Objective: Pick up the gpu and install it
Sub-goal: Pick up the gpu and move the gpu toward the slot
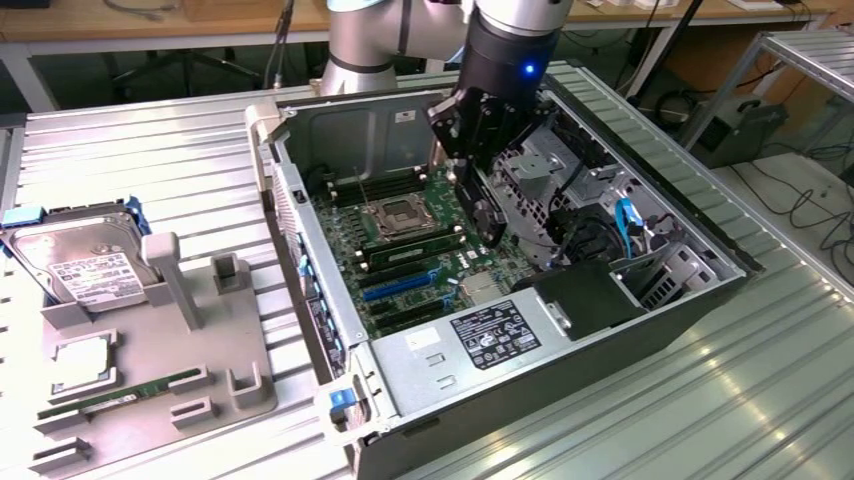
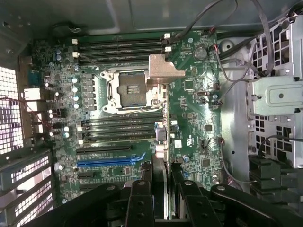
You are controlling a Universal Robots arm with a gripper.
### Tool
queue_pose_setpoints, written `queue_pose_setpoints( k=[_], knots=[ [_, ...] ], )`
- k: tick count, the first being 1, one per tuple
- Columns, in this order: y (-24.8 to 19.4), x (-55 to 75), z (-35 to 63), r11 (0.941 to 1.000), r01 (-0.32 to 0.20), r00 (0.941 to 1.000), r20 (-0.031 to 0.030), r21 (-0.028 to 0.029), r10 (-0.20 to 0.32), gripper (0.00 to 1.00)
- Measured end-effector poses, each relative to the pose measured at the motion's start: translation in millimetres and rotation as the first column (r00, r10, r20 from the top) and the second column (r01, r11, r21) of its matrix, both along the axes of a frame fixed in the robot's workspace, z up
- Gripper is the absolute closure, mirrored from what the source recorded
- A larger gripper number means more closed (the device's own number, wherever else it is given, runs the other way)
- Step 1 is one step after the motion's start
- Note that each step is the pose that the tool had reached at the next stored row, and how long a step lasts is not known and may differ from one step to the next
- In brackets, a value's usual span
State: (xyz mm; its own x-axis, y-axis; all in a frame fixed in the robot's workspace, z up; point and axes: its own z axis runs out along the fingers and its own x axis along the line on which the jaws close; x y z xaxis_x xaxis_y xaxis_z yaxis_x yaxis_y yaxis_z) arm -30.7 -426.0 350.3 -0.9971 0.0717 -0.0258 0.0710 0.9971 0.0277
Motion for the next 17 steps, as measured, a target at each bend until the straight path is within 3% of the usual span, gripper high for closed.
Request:
queue_pose_setpoints(
  k=[17],
  knots=[
    [0.0, 0.0, -14.5, 1.0, -0.001, 1.0, 0.0, 0.0, 0.001, 0.73]
  ],
)
